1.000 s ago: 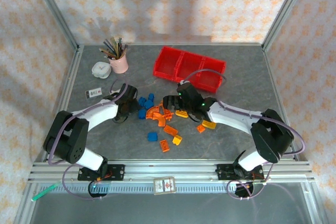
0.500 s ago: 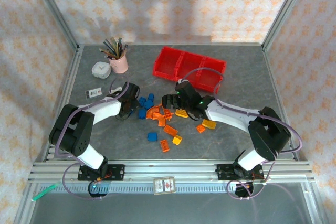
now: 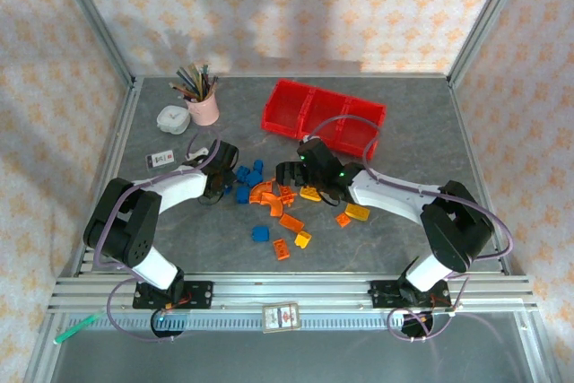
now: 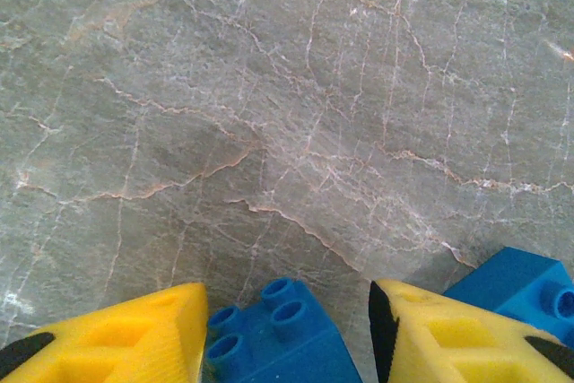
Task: Sort the legos into containers by color
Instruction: Pick up the lego from the middle-left of the table.
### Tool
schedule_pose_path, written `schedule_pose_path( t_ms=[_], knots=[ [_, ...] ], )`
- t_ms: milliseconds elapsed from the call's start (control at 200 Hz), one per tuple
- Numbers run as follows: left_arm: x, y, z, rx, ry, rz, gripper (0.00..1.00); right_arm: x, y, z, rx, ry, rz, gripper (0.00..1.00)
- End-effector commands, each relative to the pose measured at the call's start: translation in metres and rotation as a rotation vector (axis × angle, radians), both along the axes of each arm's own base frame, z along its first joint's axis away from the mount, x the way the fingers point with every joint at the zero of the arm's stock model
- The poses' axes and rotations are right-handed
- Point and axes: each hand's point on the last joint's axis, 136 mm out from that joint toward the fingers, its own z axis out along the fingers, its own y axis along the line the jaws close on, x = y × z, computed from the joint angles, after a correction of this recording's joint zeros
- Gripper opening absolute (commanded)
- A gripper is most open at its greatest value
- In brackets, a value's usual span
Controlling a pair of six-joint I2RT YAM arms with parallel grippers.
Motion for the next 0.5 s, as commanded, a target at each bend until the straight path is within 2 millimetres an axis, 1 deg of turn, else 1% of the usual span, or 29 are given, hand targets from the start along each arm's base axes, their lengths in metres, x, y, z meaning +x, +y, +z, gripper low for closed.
schedule_pose_path(
  t_ms=[0,130,380,496],
  knots=[
    [-0.0100,0.0018,-0.0083,0.011,0.037,0.002,0.52,0.0012,0.0021,0.0061,-0.013,-0.006,0.004,1.00],
    [-0.0138,0.0030,-0.0115,0.009,0.052,0.017,0.51,0.0017,0.0010,0.0058,-0.019,-0.004,-0.002,1.00],
    [-0.0125,0.0012,-0.0098,-0.001,0.042,0.019,0.40,0.0020,0.0004,0.0100,-0.019,-0.006,-0.011,1.00],
    [-0.0105,-0.0006,-0.0059,-0.008,0.031,0.014,0.35,0.0022,-0.0010,0.0125,-0.014,-0.007,-0.018,1.00]
  ],
)
